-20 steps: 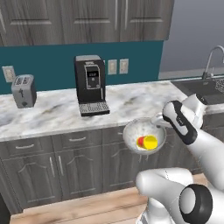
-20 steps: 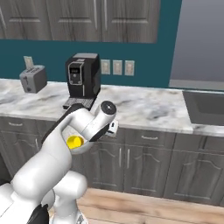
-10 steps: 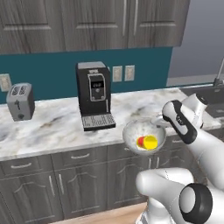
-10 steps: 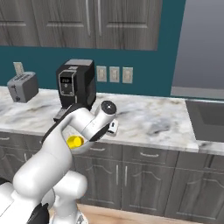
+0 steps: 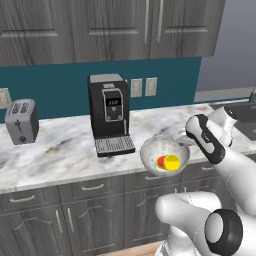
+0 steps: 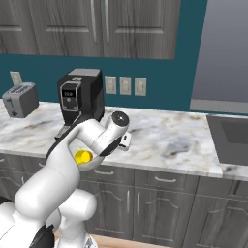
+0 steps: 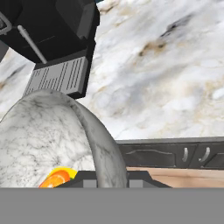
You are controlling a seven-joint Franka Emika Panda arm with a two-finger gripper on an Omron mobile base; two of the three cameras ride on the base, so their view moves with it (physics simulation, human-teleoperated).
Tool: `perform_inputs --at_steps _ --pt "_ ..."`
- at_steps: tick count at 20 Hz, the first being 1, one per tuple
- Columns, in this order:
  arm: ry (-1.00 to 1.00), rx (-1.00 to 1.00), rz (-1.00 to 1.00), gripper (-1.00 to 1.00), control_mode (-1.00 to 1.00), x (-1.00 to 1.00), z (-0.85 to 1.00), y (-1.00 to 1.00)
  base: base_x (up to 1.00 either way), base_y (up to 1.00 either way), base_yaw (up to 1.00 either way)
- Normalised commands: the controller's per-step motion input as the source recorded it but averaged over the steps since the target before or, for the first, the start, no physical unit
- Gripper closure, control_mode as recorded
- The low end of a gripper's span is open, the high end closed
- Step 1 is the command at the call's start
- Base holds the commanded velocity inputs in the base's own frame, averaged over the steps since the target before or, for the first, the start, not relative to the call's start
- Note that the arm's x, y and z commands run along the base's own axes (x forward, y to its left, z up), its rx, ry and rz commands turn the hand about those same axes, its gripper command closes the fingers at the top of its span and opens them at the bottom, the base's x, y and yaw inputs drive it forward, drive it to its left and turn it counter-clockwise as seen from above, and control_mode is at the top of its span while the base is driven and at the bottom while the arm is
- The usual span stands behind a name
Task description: Place the cup inside the bowl on the dining table and move the bowl to any counter.
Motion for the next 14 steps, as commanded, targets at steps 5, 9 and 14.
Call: perform_inputs --at_steps 5,9,14 --pt "0.00 0.00 0.00 1.00 1.00 0.00 0.00 0.00 0.00 0.00 0.00" --pt "0.00 0.00 0.00 1.00 1.00 0.00 0.00 0.00 0.00 0.00 0.00" --pt "0.00 0.00 0.00 1.00 1.00 0.00 0.00 0.00 0.00 0.00 0.00"
